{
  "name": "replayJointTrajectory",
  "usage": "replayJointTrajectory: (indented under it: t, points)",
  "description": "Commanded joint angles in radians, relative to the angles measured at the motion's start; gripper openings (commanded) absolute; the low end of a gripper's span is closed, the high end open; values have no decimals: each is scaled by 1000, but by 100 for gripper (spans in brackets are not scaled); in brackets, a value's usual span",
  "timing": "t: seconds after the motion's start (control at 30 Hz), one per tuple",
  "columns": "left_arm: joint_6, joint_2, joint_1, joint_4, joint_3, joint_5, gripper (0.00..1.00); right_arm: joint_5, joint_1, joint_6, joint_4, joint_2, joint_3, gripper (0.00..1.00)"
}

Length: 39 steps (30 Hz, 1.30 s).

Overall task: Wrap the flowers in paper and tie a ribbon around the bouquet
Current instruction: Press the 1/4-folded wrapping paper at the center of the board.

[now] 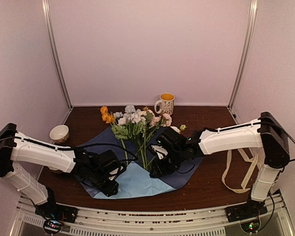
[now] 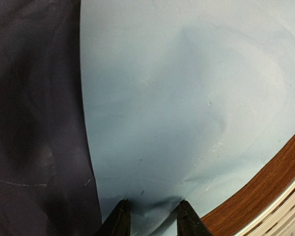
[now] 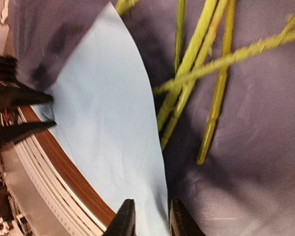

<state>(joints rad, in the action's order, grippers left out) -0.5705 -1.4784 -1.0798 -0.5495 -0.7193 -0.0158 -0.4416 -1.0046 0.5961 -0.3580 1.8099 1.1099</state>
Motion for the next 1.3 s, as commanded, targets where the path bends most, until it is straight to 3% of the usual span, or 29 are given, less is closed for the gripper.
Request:
replayJointTrajectory:
  t: [0.0, 0.13, 0.27, 0.4, 0.57, 0.87, 1.27]
  points:
    - [-56, -44, 4, -21, 70, -38, 34, 212, -28, -34, -206, -147, 160, 28]
    - [-80, -38, 4, 1, 80, -44, 33, 154, -66, 37, -118, -173, 113, 28]
    - [-95, -12, 4, 41, 98, -58, 33, -132, -113, 230, 315, -94, -17, 17]
    - [-99, -6, 4, 50, 94, -65, 33, -178, -135, 345, 543, 21, -44, 8]
    - [-103, 1, 6, 53, 74, -67, 33, -201, -164, 350, 556, 182, 24, 3]
    - [-106, 25, 14, 44, 60, -55, 33, -165, -169, 426, 614, 290, 66, 0]
    - [-86, 41, 20, 2, 39, -36, 34, -112, -164, 445, 465, 376, 132, 0]
